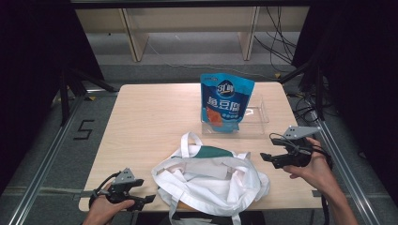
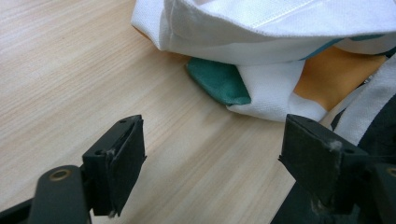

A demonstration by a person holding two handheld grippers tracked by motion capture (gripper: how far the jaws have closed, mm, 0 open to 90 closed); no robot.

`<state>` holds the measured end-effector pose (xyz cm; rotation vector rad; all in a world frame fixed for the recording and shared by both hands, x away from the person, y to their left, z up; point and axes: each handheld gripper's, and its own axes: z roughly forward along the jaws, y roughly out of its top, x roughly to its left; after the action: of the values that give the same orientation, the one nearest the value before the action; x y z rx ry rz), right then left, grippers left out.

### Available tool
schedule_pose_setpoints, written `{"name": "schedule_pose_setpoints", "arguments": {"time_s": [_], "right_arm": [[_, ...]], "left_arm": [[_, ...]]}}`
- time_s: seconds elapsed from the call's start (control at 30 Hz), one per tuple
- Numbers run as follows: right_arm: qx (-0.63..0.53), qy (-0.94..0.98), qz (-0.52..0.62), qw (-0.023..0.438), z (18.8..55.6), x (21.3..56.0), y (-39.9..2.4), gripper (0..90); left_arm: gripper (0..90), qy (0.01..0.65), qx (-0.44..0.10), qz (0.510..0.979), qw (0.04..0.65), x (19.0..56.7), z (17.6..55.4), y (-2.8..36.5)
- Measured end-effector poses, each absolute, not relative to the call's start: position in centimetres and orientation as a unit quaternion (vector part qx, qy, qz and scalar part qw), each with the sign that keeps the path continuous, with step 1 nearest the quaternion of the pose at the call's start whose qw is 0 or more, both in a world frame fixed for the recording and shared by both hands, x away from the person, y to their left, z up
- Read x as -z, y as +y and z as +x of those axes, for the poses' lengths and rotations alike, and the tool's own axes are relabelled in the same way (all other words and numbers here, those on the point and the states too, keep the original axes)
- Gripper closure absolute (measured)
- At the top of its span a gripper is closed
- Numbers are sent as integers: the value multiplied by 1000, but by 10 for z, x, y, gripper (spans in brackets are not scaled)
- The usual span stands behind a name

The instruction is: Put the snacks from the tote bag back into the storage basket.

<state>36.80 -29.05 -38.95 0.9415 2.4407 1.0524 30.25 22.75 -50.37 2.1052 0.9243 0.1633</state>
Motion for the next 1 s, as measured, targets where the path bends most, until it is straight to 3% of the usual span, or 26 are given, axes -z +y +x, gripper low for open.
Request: {"name": "schedule_pose_setpoints", "arguments": {"time_s": [1.0], "right_arm": [[-364,840,376,146,333,434,-300,270]], "left_arm": [[210,363,-68,835,408,503,302,227]]}}
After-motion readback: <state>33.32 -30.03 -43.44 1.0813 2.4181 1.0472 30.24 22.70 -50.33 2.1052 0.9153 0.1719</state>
